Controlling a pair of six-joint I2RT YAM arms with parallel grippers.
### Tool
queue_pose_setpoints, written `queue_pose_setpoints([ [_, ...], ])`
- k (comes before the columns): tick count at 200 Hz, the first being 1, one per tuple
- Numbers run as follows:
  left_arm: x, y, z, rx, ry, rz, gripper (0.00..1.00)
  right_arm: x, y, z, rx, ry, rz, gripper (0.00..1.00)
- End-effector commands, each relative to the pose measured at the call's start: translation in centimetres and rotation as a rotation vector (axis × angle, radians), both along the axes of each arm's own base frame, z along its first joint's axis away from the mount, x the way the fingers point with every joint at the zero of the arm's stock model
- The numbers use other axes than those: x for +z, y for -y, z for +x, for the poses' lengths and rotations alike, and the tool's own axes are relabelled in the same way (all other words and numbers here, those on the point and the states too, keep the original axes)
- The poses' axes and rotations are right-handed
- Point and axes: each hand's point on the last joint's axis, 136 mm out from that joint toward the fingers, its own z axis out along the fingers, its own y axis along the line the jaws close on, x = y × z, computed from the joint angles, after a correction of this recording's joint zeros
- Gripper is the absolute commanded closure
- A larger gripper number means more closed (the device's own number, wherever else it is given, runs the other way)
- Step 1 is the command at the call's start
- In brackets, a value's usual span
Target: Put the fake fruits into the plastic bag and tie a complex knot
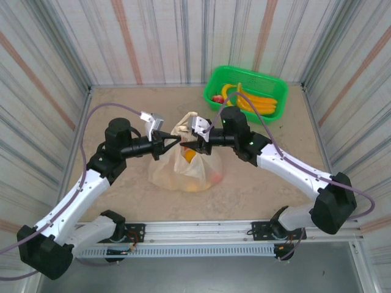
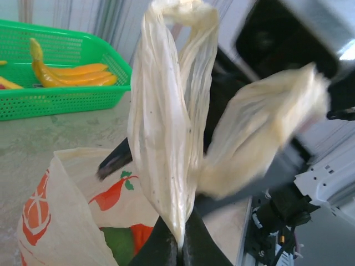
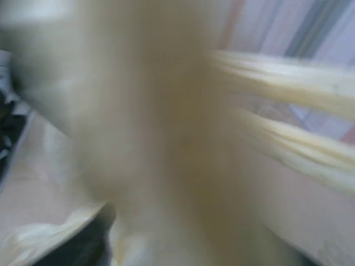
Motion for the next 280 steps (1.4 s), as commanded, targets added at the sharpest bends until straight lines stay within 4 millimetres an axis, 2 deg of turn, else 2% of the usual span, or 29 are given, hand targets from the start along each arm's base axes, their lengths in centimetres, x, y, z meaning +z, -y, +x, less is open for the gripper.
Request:
queue_pose_setpoints([
  [1,-0.6,-1.1,0.7,0.052,-0.016,0.004,0.98,2.9,2.3,-4.5,0.214,-0.064,0.068,0.26],
  [27,-0.8,-1.2,1.0,0.041,-0.031,-0.016,0.99,5.6,5.0,-6.0,0.303,-0.195,0.121,0.03],
  [32,-0.9,-1.1,1.0,0.034,-0.034,-0.02,0.99,6.1,5.6,-6.1,0.314,-0.221,0.135,0.01],
  [50,-0.9,-0.8,0.7,0.012,-0.037,-0.035,0.99,6.7,6.7,-6.5,0.337,-0.302,0.163,0.01],
  [79,-0.9,-0.7,0.4,-0.007,-0.032,-0.041,0.99,5.5,7.0,-5.8,0.292,-0.394,0.156,0.01],
  [117,-0.6,-0.7,0.1,-0.017,-0.018,-0.047,0.99,4.3,5.5,-3.7,0.232,-0.472,0.13,0.02],
  [151,-0.5,-0.7,-0.1,-0.023,-0.016,-0.054,0.99,2.3,4.2,-2.2,0.169,-0.44,0.053,0.02],
  [183,-0.5,-0.6,-0.3,-0.034,-0.015,-0.06,1.0,1.7,3.9,-0.9,0.167,-0.472,0.04,0.05],
  [230,-0.2,-0.6,-0.3,-0.038,-0.008,-0.068,1.0,0.7,2.2,-1.8,0.276,-0.573,0.032,0.11],
  [267,-0.2,-0.7,-0.2,-0.029,-0.01,-0.067,1.0,-0.1,2.0,-1.4,0.252,-0.565,0.041,0.24],
  [280,-0.3,-0.7,-0.1,-0.025,-0.012,-0.066,1.0,-0.2,1.8,-1.3,0.237,-0.549,0.045,0.35],
])
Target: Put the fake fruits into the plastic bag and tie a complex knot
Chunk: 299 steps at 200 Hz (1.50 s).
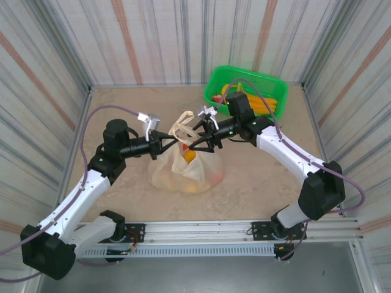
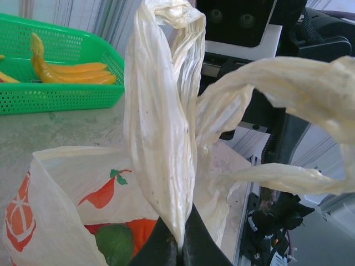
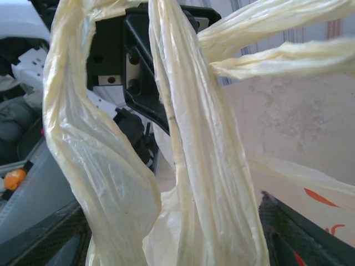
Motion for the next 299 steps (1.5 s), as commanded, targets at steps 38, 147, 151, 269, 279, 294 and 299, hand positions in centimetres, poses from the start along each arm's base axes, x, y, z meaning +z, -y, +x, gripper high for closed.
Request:
queue_pose_setpoints([
  [38,0.6,-0.1,-0.3,-0.002,0.015,-0.021,1.0,0.5,0.1,0.1,-0.063,0.075,0.014,0.78],
  [147,0.7,2.3,-2.4,-0.136,0.001,-0.009,0.91,0.8,-1.1,1.1,-0.35,0.48,-0.085,1.0],
  [151,0.9,2.3,-2.5,-0.141,0.004,-0.012,0.91,0.9,-1.1,1.1,-0.353,0.481,-0.087,1.0],
  [269,2.2,2.1,-2.2,-0.104,0.005,-0.055,0.55,-0.1,-1.9,1.3,-0.379,0.524,-0.13,1.0],
  [279,2.2,2.2,-2.0,-0.097,-0.006,-0.064,0.52,-0.3,-2.2,1.1,-0.374,0.529,-0.13,1.0],
  [294,2.0,2.5,-1.9,-0.089,-0.019,-0.075,0.46,-0.3,-2.7,0.8,-0.374,0.539,-0.126,1.0],
  [299,2.0,2.7,-1.9,-0.088,-0.02,-0.077,0.44,-0.2,-2.9,0.8,-0.377,0.545,-0.123,1.0],
])
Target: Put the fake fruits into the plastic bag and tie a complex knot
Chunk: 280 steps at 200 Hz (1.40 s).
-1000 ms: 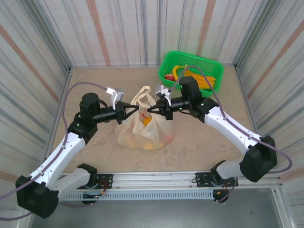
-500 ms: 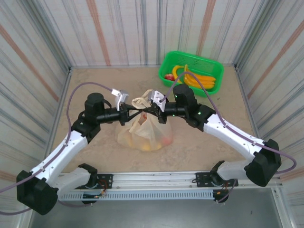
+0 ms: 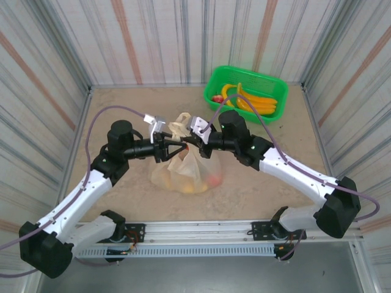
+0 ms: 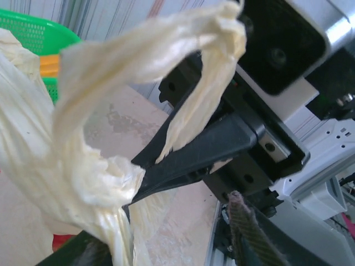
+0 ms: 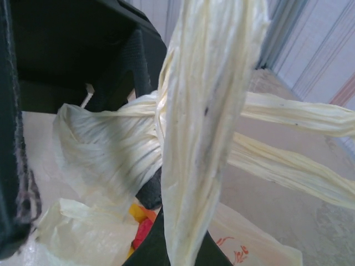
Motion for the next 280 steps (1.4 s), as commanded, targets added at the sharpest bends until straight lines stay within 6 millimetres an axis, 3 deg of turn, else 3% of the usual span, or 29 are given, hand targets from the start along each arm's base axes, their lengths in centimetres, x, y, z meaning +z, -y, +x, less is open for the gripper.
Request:
queue_pose_setpoints([
  [1,1.3,0.7,0.1,0.003,0.017,-0.042,0.44,-0.1,-0.9,-0.1,0.002,0.047,-0.001,1.0],
  [28,1.0,1.4,0.1,0.014,0.02,-0.026,0.41,0.0,-1.5,-0.2,-0.014,0.073,-0.002,1.0],
  [89,1.0,0.1,2.0,0.171,0.018,-0.026,0.38,0.2,-1.8,-0.9,-0.042,0.144,0.001,1.0],
  [128,0.2,0.5,2.7,0.215,-0.017,-0.012,0.39,0.3,-2.1,-1.1,-0.073,0.194,-0.002,1.0],
  [152,0.2,0.9,2.6,0.22,-0.004,-0.021,0.46,0.5,-2.2,-1.1,-0.087,0.21,0.007,1.0],
  [170,0.4,1.7,1.9,0.18,0.013,-0.028,0.61,0.6,-2.2,-1.1,-0.097,0.211,0.009,1.0],
  [189,0.5,2.0,1.3,0.145,0.027,-0.03,0.68,0.6,-1.9,-0.7,-0.123,0.222,0.008,1.0],
  [243,0.3,1.0,0.5,0.157,0.073,0.004,0.98,1.1,-1.1,-1.1,-0.115,0.214,0.019,1.0],
  [260,0.5,0.4,0.5,0.168,0.085,-0.004,1.0,1.5,-0.3,-1.3,-0.105,0.198,0.05,0.78],
  [280,0.8,-0.1,0.6,0.167,0.085,-0.03,1.0,2.0,0.5,-3.0,-0.018,0.181,0.099,0.53],
])
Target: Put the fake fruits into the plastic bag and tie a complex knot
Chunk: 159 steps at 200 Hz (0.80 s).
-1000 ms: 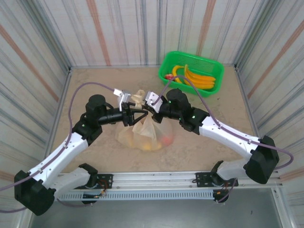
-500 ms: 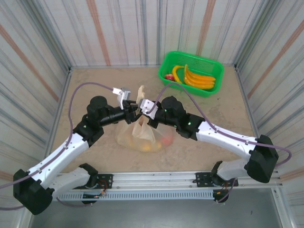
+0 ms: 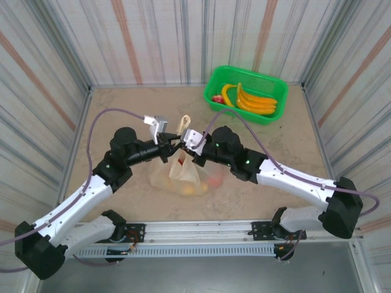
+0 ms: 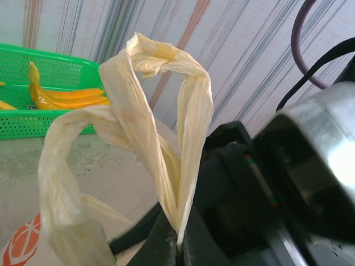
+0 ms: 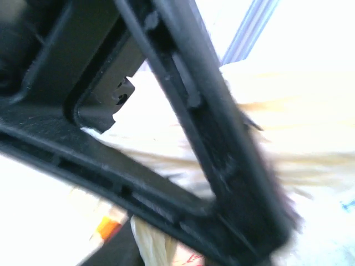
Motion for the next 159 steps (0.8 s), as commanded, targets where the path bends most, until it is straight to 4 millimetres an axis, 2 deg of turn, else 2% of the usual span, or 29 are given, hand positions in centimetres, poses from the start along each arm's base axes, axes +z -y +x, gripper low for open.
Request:
queue_pose_setpoints([
  [1,-0.4,-0.8,-0.3,-0.008,0.007,0.0,1.0,2.7,1.0,-1.8,0.095,0.023,0.099,0.52],
  [13,-0.2,-0.9,-0.3,-0.013,0.015,-0.017,0.99,3.1,1.6,-2.9,0.15,0.01,0.121,0.44],
  [34,0.1,-1.1,-0.5,-0.031,0.033,-0.033,0.97,4.2,2.8,-3.9,0.198,-0.032,0.178,0.41],
  [51,0.5,-0.9,-0.9,-0.064,0.051,-0.046,0.96,5.8,3.7,-4.0,0.199,-0.075,0.247,0.36],
  [73,1.1,-0.6,-1.6,-0.112,0.089,-0.066,0.96,7.8,4.9,-2.8,0.136,-0.177,0.323,0.33],
  [91,1.4,-0.4,-2.1,-0.155,0.113,-0.072,0.93,8.8,5.4,-1.1,0.079,-0.34,0.357,0.38],
  [108,1.4,-0.1,-2.5,-0.188,0.116,-0.064,0.86,9.3,5.3,-0.1,0.072,-0.472,0.388,0.39],
  [120,1.3,0.1,-2.6,-0.206,0.111,-0.053,0.82,9.9,4.7,-0.1,0.1,-0.527,0.402,0.35],
  [139,1.2,0.3,-2.8,-0.229,0.101,-0.046,0.79,10.3,3.7,0.0,0.139,-0.584,0.417,0.31],
  [159,1.0,0.4,-2.7,-0.235,0.091,-0.038,0.78,10.4,2.8,0.5,0.157,-0.633,0.404,0.32],
])
